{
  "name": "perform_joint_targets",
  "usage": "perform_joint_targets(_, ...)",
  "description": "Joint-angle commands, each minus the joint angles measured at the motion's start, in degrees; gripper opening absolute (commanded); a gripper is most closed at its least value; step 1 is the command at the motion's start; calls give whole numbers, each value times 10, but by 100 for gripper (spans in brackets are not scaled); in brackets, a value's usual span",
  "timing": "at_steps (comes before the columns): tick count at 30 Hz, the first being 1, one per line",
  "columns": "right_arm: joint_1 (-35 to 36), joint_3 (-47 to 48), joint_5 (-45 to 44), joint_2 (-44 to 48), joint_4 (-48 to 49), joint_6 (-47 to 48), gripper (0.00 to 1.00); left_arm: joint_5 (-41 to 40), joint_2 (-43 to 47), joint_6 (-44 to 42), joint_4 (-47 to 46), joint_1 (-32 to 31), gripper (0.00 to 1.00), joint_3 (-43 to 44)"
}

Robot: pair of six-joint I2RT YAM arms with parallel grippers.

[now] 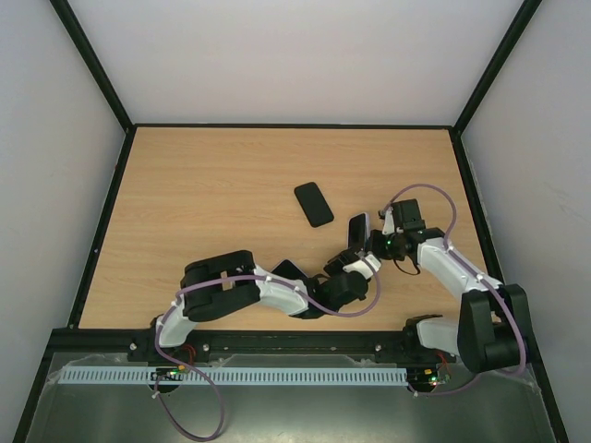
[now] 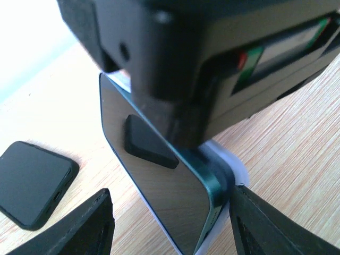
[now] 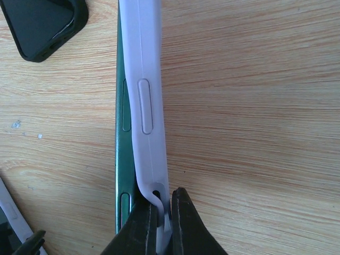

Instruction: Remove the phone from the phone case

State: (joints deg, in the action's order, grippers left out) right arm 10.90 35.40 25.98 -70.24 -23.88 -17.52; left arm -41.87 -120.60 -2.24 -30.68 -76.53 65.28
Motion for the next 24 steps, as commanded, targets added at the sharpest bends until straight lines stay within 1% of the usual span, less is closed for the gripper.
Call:
perform_joint_targets(1, 3, 0, 28, -13, 5, 7, 2, 9, 26, -3, -32, 9, 59, -24)
perform_joint_targets(8, 4, 1, 36, -27, 4, 10, 2, 11, 22, -4, -39, 20, 58, -23)
perform_joint_targets(15, 3, 0, 44, -26, 3, 12, 2, 9, 23, -9, -43, 32, 56, -18)
perform_joint_targets(21, 4, 1, 61, -25, 1, 17, 2, -47, 5, -52, -42, 39, 54, -4)
perform_joint_targets(24, 3, 2, 80, -27, -4, 22, 2, -98, -16, -83, -48, 41, 52, 5)
